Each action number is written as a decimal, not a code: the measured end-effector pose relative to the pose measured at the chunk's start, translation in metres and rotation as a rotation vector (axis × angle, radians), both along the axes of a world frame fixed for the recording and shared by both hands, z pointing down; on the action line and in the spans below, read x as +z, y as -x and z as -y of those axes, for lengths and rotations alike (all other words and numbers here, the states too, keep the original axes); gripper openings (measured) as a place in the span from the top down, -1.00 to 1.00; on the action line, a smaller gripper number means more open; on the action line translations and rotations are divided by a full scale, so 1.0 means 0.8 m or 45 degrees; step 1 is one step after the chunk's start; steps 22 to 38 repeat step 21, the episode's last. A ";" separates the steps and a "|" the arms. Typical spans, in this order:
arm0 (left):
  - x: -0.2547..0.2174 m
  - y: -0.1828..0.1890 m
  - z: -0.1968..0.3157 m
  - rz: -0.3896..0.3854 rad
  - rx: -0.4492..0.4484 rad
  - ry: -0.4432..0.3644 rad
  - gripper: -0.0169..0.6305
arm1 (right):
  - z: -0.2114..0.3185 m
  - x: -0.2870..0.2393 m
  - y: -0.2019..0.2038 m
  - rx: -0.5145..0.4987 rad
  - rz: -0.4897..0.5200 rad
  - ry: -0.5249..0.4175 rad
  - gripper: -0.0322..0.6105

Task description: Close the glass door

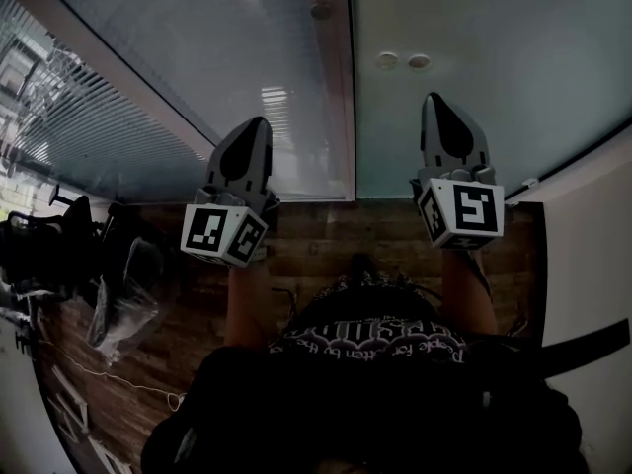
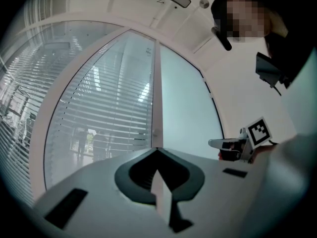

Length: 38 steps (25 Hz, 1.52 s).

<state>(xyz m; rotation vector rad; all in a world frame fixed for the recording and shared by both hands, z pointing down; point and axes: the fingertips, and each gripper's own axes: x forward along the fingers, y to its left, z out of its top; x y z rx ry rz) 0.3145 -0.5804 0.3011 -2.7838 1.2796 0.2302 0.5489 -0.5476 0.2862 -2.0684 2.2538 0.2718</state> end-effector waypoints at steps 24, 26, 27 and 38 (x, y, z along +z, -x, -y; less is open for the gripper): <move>0.008 0.003 0.013 -0.007 0.023 0.009 0.94 | 0.016 0.007 0.003 0.005 -0.023 0.025 0.89; 0.008 0.003 0.013 -0.007 0.023 0.009 0.94 | 0.016 0.007 0.003 0.005 -0.023 0.025 0.89; 0.008 0.003 0.013 -0.007 0.023 0.009 0.94 | 0.016 0.007 0.003 0.005 -0.023 0.025 0.89; 0.008 0.003 0.013 -0.007 0.023 0.009 0.94 | 0.016 0.007 0.003 0.005 -0.023 0.025 0.89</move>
